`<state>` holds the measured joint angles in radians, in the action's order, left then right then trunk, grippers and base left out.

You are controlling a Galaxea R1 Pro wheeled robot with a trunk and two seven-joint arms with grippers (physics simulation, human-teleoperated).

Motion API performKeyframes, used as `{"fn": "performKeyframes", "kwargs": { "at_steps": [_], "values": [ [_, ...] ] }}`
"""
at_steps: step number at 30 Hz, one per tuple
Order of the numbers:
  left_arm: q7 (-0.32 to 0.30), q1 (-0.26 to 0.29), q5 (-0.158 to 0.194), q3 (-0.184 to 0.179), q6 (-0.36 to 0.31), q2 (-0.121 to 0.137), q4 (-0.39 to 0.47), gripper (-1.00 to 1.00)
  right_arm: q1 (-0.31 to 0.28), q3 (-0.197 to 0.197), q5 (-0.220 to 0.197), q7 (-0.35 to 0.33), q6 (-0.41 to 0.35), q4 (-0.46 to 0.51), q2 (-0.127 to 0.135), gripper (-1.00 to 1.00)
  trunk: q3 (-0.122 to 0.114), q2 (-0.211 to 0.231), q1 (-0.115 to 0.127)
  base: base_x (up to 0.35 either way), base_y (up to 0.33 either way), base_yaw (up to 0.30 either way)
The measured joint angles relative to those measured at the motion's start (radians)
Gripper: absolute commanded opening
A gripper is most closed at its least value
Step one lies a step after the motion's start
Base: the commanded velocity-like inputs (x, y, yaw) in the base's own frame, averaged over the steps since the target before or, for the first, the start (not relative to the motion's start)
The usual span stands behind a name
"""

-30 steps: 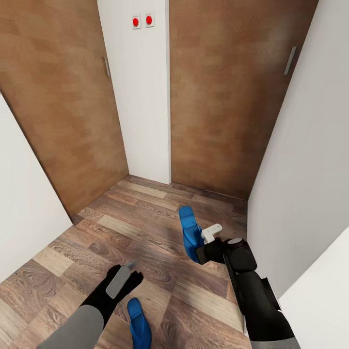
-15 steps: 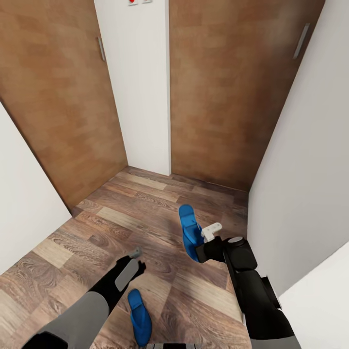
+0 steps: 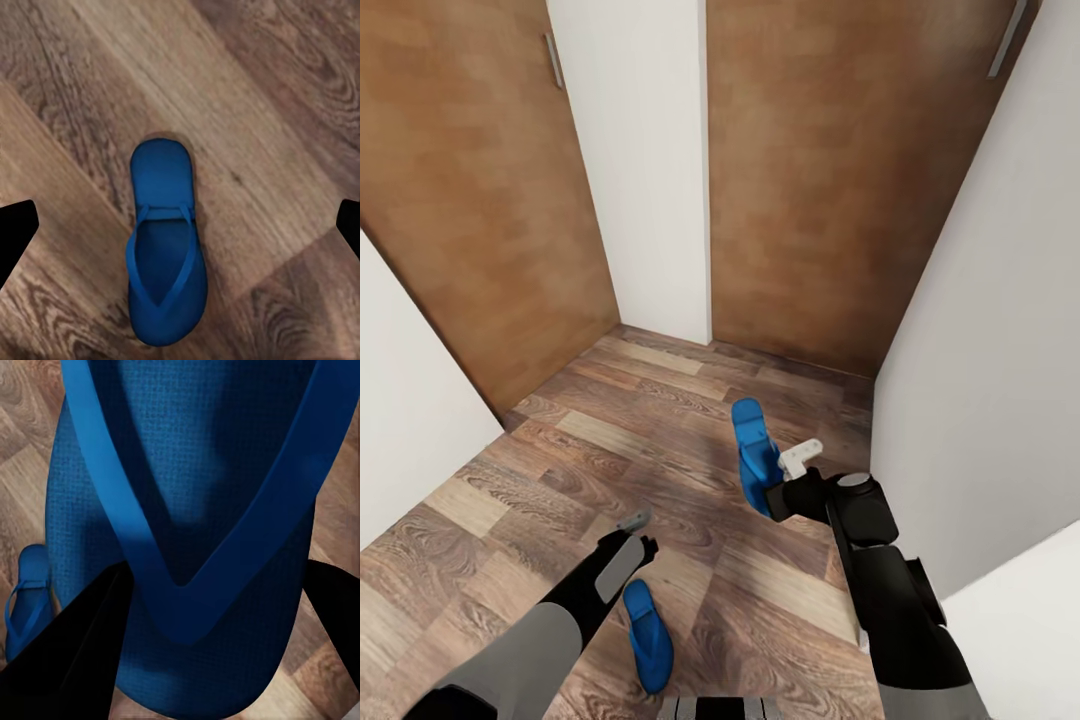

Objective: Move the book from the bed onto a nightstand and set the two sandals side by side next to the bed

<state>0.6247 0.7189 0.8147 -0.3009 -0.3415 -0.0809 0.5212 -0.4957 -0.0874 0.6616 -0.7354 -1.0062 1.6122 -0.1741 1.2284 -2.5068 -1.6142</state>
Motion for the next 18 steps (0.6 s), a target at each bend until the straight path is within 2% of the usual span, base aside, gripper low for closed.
{"fn": "performKeyframes", "kwargs": {
  "at_steps": [4, 8, 12, 18],
  "values": [
    [-0.007, -0.001, 0.000, 0.000, 0.004, 0.005, -0.003, 1.00, -0.014, 0.019, -0.001, -0.005, 0.008, 0.001, 0.000, -1.00, 0.015, -0.001, -0.002, 0.000, 0.000, -0.008],
    [-0.010, -0.002, 0.000, 0.000, 0.005, 0.007, -0.005, 1.00, -0.023, 0.040, -0.029, -0.007, 0.042, 0.002, 0.000, -1.00, 0.031, -0.002, -0.004, 0.000, 0.000, -0.002],
    [-0.011, -0.003, -0.001, 0.000, 0.005, 0.008, -0.012, 1.00, -0.023, 0.044, -0.053, -0.003, 0.080, 0.002, 0.000, -1.00, 0.046, -0.003, -0.005, 0.000, 0.000, 0.000],
    [-0.011, -0.004, 0.000, -0.001, 0.022, 0.008, -0.021, 1.00, -0.023, 0.045, -0.065, -0.001, 0.109, 0.002, 0.000, -1.00, 0.070, -0.004, -0.008, 0.000, 0.000, 0.000]
  ]
}}
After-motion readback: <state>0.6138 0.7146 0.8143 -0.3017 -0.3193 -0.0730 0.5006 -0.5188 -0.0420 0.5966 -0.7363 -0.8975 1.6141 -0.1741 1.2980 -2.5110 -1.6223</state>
